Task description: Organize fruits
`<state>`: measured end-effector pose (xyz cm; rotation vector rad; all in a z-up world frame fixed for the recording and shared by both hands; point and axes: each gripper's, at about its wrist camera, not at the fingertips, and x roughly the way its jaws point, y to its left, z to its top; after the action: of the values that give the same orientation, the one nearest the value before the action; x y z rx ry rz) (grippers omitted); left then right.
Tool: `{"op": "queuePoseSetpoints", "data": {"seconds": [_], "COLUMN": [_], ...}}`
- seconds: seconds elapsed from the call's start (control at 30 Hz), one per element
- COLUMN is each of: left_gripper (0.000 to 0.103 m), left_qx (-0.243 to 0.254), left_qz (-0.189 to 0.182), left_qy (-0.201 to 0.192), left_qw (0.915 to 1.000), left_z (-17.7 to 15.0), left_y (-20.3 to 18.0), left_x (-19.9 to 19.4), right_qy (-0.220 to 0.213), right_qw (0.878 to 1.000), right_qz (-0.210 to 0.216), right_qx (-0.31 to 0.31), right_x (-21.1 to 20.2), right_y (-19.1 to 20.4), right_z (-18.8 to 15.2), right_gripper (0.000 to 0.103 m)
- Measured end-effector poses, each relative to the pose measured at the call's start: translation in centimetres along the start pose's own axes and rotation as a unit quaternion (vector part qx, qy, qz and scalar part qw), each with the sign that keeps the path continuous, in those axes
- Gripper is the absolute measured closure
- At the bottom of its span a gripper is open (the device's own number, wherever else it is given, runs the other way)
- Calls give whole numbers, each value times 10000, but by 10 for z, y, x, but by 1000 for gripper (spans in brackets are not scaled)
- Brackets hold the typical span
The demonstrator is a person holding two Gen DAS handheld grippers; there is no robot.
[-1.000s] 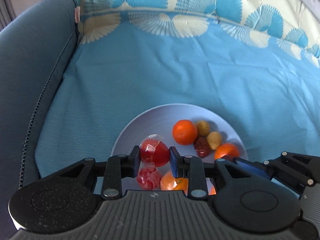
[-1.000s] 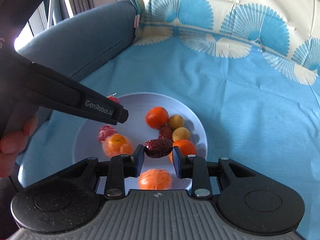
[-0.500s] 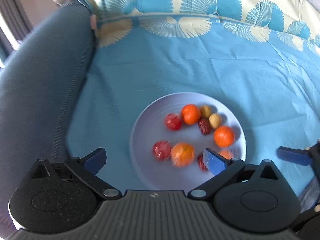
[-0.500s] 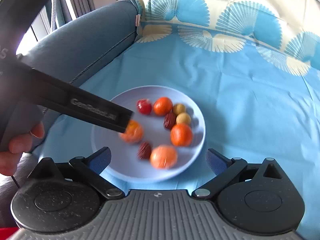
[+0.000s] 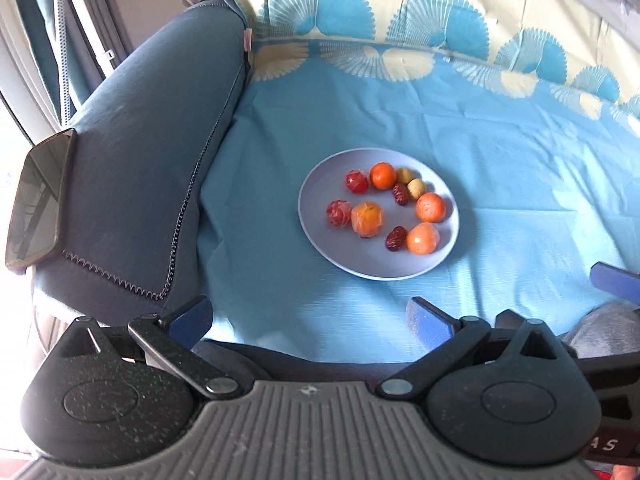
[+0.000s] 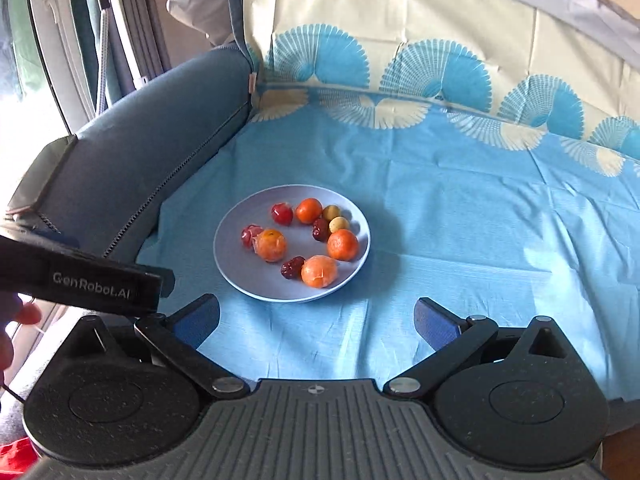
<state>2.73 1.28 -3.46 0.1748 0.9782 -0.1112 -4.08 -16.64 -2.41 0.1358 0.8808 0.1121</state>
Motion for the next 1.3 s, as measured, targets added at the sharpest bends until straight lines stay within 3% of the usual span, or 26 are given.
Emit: {"op": "queuePoseSetpoints", "data": {"seconds": [0.43, 1.3], "left_gripper": [0, 0], "left_qx": [-4, 41], "left_qz": [18, 132], "left_qy": [-247, -260], "left_qw": [9997, 9996], "left_z": [-18, -17], "left_y": [1, -1], "left_x": [-30, -25], "right_qy": [-236, -206], "right_qw": [9994, 9993], "right_qz": [-170, -266], "right_qx": [-161, -150], "right_x": [-39, -33], "right_y": [11, 9], "right_z": [-13, -7], "right_gripper": [1, 1]}}
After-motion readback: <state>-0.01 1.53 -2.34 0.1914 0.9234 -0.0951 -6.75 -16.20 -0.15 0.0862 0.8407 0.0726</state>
